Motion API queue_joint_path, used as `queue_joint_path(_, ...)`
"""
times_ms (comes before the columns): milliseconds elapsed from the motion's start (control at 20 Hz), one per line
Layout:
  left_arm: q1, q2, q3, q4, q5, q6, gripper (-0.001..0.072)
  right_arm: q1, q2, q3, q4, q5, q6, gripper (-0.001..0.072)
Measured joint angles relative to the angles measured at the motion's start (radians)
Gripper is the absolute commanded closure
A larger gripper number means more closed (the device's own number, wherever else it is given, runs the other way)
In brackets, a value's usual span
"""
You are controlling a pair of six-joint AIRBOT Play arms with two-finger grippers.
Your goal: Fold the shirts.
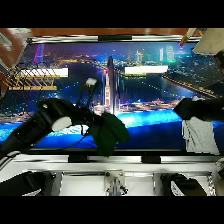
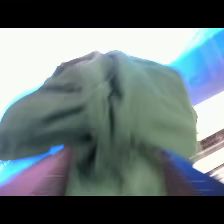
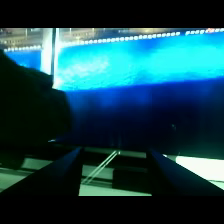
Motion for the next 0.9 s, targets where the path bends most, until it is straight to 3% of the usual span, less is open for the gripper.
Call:
queue_joint_path(150,0.031,0.019,-0.050,0.005,-0.011,-0.018,-0.0007,0.000,-0.002,-0.154,0.045,0.068,-0.016,0.0111)
queue_joint_path(350,0.225,0.064,-0.059,-0.006,-0.148,0.146,0.0011,0.000,-0.052,-0.337,0.114,0.149,-0.061,0.0111)
queue_joint_path(450,0.373,0.064,-0.108,-0.108,-0.203,0.245,-0.0013,-0.001,-0.097,-0.408,0.151,0.179,-0.092,0.0111)
queue_joint_path(650,0.593,0.003,-0.232,-0.389,-0.166,0.385,-0.0013,-0.002,-0.231,-0.498,0.257,0.244,-0.149,0.0111)
queue_joint_path(900,0.624,-0.152,-0.290,-0.584,-0.045,0.467,-0.0005,-0.002,-0.396,-0.528,0.380,0.301,-0.179,0.0111)
